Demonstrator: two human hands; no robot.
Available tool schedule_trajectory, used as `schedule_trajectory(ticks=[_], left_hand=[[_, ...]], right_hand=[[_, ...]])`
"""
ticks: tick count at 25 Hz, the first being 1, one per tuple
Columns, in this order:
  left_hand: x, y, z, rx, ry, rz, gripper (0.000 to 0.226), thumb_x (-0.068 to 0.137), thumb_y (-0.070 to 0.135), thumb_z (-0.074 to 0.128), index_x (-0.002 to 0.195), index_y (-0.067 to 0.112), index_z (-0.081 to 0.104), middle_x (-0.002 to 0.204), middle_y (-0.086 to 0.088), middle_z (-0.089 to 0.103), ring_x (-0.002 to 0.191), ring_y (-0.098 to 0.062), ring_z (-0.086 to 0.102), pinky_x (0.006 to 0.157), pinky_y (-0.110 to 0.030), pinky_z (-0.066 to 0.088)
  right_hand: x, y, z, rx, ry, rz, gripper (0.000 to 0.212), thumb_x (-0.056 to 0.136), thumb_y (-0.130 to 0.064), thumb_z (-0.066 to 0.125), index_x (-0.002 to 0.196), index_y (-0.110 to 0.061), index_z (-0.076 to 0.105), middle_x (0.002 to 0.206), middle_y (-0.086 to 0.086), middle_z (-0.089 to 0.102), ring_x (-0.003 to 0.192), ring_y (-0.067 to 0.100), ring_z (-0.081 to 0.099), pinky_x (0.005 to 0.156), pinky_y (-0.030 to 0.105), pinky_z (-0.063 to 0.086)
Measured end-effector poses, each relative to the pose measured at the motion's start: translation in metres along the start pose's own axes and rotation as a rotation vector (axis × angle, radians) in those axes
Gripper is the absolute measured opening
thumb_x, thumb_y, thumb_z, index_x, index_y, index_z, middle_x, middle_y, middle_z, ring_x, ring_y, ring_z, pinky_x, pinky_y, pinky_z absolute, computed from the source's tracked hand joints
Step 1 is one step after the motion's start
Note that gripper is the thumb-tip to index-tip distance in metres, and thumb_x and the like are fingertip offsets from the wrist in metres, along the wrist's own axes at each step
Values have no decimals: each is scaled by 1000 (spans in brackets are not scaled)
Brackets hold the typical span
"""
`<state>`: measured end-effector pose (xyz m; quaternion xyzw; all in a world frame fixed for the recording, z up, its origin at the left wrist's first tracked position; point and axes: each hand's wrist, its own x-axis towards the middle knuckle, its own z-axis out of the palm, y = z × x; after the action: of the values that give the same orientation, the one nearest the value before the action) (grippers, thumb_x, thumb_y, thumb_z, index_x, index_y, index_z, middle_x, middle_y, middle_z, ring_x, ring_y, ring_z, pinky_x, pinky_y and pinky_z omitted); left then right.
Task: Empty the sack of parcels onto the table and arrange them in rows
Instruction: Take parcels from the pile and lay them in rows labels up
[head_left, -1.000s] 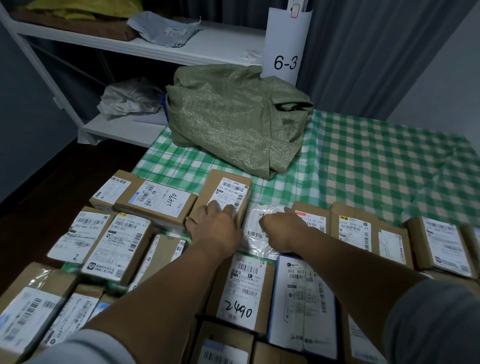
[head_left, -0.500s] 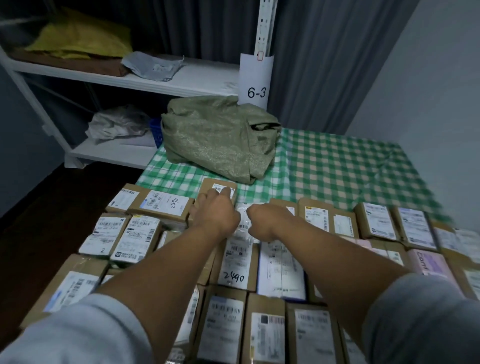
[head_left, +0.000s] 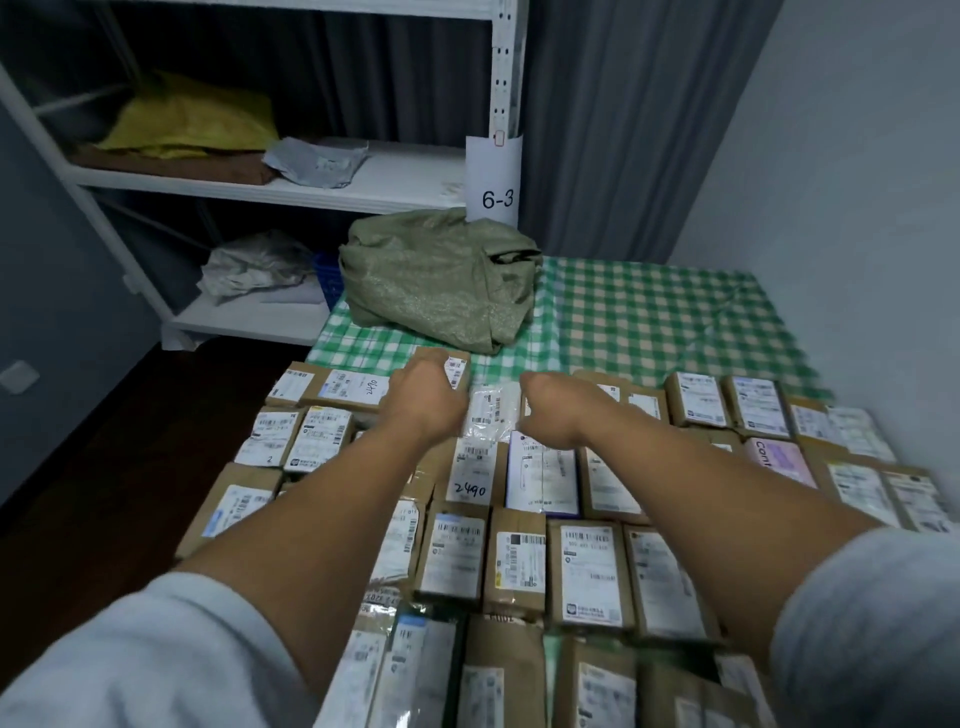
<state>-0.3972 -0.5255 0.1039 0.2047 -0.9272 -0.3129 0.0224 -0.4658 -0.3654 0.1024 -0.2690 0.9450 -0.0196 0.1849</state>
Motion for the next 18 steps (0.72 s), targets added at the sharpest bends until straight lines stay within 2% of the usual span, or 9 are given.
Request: schedule_trajectory(ticks=[3, 6, 8, 10, 13, 16, 18], left_hand=[[-27, 13, -11, -8, 21, -22, 55, 92, 22, 61, 144, 14, 45, 129, -16, 60, 120, -36, 54, 95, -50, 51], [-55, 25, -13, 25, 41, -34, 59, 90, 20, 59, 146, 13, 43, 121, -17, 63, 115, -38, 56, 89, -49, 54], [-75, 36, -12, 9, 57, -26, 60, 92, 25, 60, 148, 13, 42, 130, -18, 60, 116, -37, 57, 92, -51, 53], [-91, 46, -13, -10, 83, -1, 57, 94, 25, 60, 146, 11, 42, 136, -17, 57, 116, -36, 58, 93, -50, 53], [-107, 52, -10, -12, 82, 9, 58, 95, 22, 60, 149, 11, 40, 142, -16, 54, 119, -33, 57, 91, -41, 51], [-117, 57, -3, -8, 43, 4, 59, 93, 18, 60, 148, 12, 40, 146, -15, 50, 121, -33, 55, 89, -38, 49], [-119, 63, 4, -18, 5, 20, 56, 92, 18, 59, 146, 13, 43, 139, -15, 54, 114, -31, 56, 89, -39, 51]], right_hand=[[-33, 5, -10, -25, 13, -22, 20, 100, -24, 52, 118, -14, 49, 98, 1, 54, 87, 23, 54, 61, 33, 39], [-63, 13, -11, -44, 27, -46, 18, 100, -25, 54, 114, -15, 50, 95, 2, 58, 82, 22, 55, 60, 33, 40], [-83, 18, -11, -41, 27, -53, 25, 100, -25, 54, 122, -14, 51, 93, 2, 57, 81, 22, 54, 60, 33, 40], [-100, 23, -15, -17, 14, -54, 29, 100, -25, 54, 126, -12, 51, 100, 4, 58, 86, 23, 57, 64, 34, 45], [-121, 28, -17, -3, 19, -46, 33, 100, -25, 54, 129, -11, 50, 117, 8, 61, 102, 28, 61, 85, 41, 55], [-134, 32, -9, -14, 10, -21, 30, 98, -25, 58, 122, -8, 57, 116, 13, 64, 104, 31, 64, 88, 44, 55], [-143, 38, -1, 12, -33, 24, 29, 97, -25, 59, 121, -8, 59, 118, 15, 65, 107, 32, 65, 89, 45, 55]])
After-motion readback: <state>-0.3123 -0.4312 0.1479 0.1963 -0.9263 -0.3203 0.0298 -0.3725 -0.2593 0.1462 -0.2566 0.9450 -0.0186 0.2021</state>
